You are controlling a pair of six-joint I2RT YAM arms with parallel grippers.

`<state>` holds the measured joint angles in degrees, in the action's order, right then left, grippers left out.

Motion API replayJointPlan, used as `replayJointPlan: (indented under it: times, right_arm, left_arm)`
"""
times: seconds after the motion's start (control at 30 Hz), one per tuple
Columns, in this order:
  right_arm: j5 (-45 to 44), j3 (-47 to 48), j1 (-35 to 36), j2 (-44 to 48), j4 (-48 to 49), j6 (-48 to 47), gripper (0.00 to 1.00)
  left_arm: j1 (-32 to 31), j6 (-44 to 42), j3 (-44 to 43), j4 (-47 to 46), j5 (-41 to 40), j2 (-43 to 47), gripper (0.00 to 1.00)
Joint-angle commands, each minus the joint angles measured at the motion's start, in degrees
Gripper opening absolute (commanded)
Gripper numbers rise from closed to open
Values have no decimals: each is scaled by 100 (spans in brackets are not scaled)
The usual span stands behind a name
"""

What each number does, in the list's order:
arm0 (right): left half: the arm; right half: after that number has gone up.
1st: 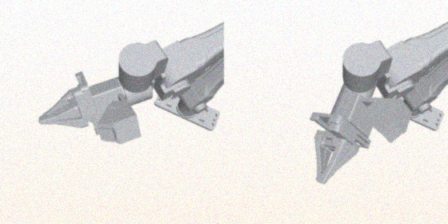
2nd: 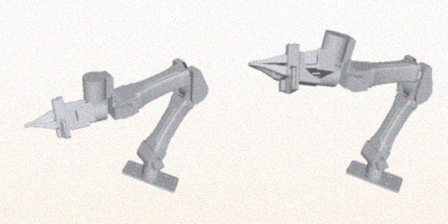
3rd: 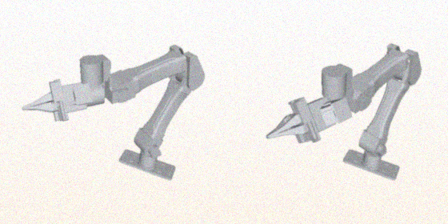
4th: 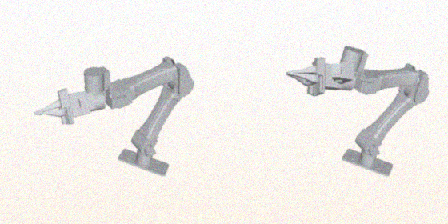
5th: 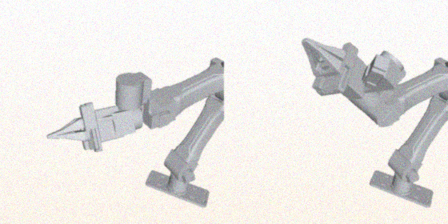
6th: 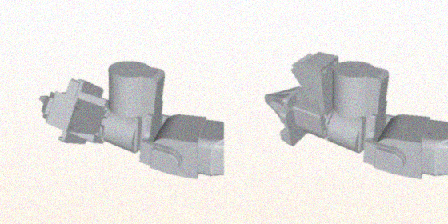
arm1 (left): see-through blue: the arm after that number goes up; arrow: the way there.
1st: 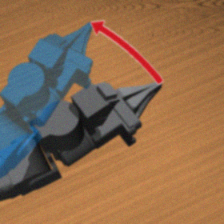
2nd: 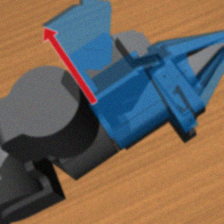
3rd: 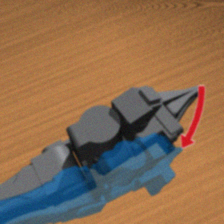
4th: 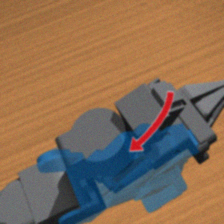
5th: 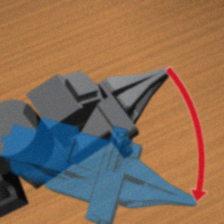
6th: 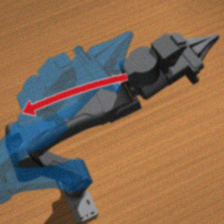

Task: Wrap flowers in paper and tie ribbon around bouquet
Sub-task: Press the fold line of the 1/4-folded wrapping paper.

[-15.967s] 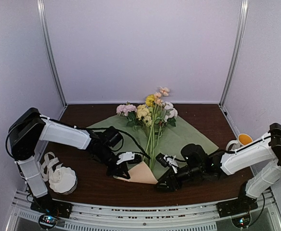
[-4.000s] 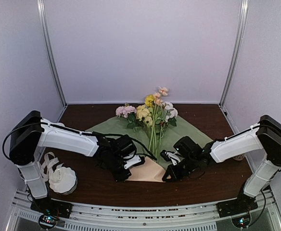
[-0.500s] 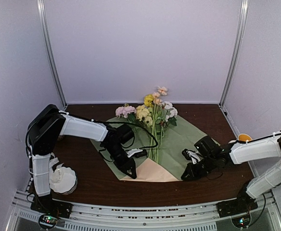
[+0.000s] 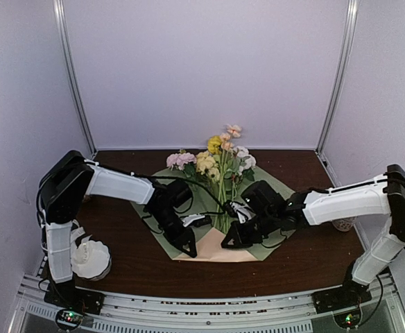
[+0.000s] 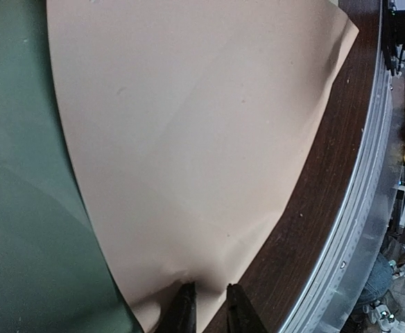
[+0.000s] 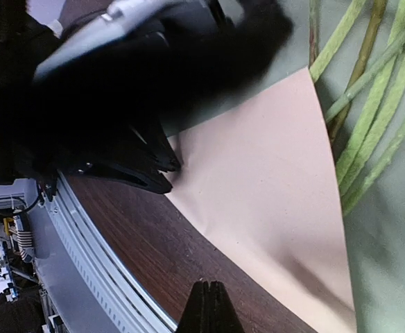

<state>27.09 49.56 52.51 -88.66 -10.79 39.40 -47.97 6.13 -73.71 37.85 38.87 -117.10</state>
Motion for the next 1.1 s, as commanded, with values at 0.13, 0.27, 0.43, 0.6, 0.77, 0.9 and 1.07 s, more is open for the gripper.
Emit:
replayJointPlan:
  times: [0.13, 0.27, 0.43, 0.6, 0.77, 0.9, 1.07]
  right_arm:
    - [-264, 278, 140, -1152, -378, -8, 0]
    - [-223, -75, 146, -1339, 39, 145, 0]
    - [-480, -126, 152, -1300, -143, 76, 0]
    - [-548, -11, 235, -1215, -203, 60, 0]
    - [-550, 62, 290, -1187, -168, 59, 0]
    - [-601, -2, 298, -1153, -32, 105, 0]
    - [-615, 12, 317, -1161, 80, 103, 0]
  left_arm:
    - [1, 88, 452, -453, 15, 91, 23]
    - [24, 134, 688, -732, -16, 283, 27]
    - [-1, 329, 959, -975, -716, 857, 36]
    - [-41, 368, 1157, -1469, -1604, 1756, 43]
    - [-46, 584, 1437, -1755, -2289, 2602, 46]
    - [-12, 1316, 1910, -1767, -3315, 3210, 55]
    - [64, 2468, 2073, -1442, -4496, 3631, 65]
